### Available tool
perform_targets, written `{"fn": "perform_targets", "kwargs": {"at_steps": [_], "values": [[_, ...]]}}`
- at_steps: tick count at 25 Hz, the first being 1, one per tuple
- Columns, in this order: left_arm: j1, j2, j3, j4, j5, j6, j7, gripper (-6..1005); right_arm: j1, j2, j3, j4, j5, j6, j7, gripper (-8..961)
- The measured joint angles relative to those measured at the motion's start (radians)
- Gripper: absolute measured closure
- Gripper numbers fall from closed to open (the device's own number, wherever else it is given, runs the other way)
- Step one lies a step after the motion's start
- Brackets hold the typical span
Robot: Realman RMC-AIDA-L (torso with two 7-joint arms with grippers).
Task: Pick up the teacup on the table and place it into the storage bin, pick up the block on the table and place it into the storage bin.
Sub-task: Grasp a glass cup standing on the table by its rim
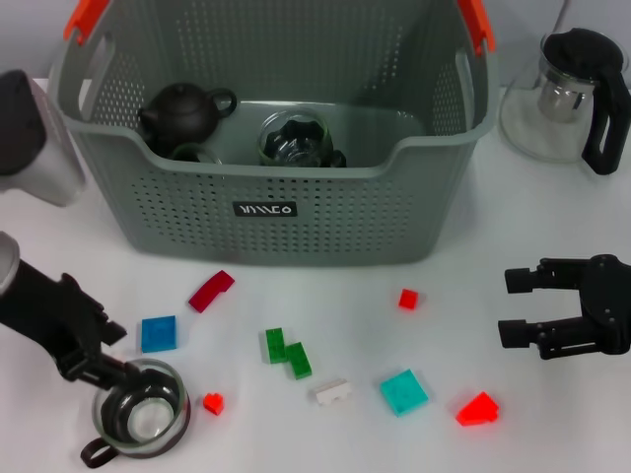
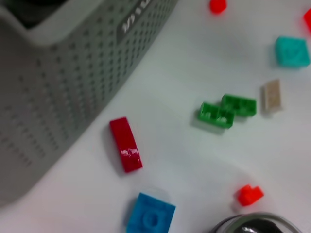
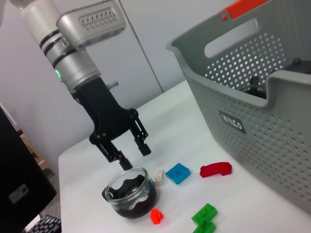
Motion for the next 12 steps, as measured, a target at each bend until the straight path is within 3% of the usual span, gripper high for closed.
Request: {"fn": "perform_targets", "kwargs": {"at_steps": [12], "values": [[0.009, -0.006, 0.148, -0.101, 0.073, -0.137, -0.102, 482, -0.002, -0.002, 0.000, 0.009, 0.000, 0.001, 0.000, 39]]}}
